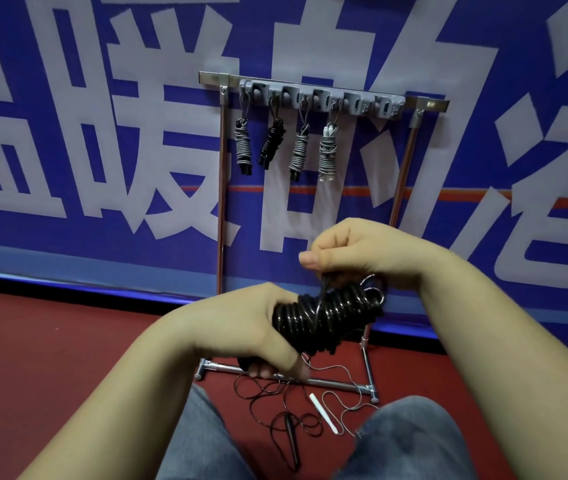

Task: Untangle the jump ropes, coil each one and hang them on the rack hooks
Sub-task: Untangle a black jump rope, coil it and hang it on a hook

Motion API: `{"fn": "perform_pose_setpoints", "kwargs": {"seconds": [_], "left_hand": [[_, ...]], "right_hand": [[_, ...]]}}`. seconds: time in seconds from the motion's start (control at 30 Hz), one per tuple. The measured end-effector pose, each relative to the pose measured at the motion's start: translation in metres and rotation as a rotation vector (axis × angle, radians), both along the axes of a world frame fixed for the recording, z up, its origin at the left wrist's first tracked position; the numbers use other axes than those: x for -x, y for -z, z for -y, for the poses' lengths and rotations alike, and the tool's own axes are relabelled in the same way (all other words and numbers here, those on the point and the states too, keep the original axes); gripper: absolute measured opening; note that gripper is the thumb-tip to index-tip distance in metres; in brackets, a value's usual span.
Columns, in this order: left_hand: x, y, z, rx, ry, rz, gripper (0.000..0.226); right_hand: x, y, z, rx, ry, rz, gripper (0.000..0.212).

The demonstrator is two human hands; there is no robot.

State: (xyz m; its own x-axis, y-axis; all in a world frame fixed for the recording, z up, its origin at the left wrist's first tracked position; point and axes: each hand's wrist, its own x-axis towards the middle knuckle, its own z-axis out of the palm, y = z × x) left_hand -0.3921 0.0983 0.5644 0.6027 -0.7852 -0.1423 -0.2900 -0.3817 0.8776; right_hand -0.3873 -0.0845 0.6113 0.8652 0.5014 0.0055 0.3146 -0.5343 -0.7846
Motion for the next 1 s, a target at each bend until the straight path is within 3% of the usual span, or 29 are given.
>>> {"fn": "perform_pose_setpoints", "kwargs": {"seconds": [0.27, 0.4, 0.53, 0.6, 0.67, 0.83, 0.93, 1.0], "left_hand": [[-0.003, 0.021, -0.003, 0.422, 0.13, -0.232, 0.013], [-0.007, 0.03, -0.002, 0.513, 0.152, -0.301, 0.013], [-0.007, 0.035, 0.002, 0.609, 0.182, -0.415, 0.024], [-0.008, 0.038, 0.002, 0.698, 0.195, -0.51, 0.028], [-0.009, 0.042, 0.002, 0.781, 0.253, -0.582, 0.028], [-0.014, 0.045, 0.006, 0.962, 0.447, -0.744, 0.02], [-0.014, 0.048, 0.006, 1.036, 0.425, -0.784, 0.021], [-0.011, 0.049, 0.01, 1.013, 0.315, -0.758, 0.023]], "right_hand": [[0.01, 0.019, -0.008, -0.356, 0.077, -0.095, 0.037], [0.009, 0.031, -0.008, -0.475, 0.156, -0.16, 0.035], [0.011, 0.035, -0.011, -0.701, 0.144, -0.307, 0.043], [0.015, 0.036, -0.014, -0.756, 0.116, -0.321, 0.032], [0.016, 0.037, -0.016, -0.827, 0.115, -0.365, 0.02], [0.012, 0.049, -0.014, -1.104, 0.069, -0.523, 0.024], [0.011, 0.052, -0.015, -1.092, -0.058, -0.534, 0.027], [0.015, 0.048, -0.015, -0.985, -0.053, -0.403, 0.033]]}}
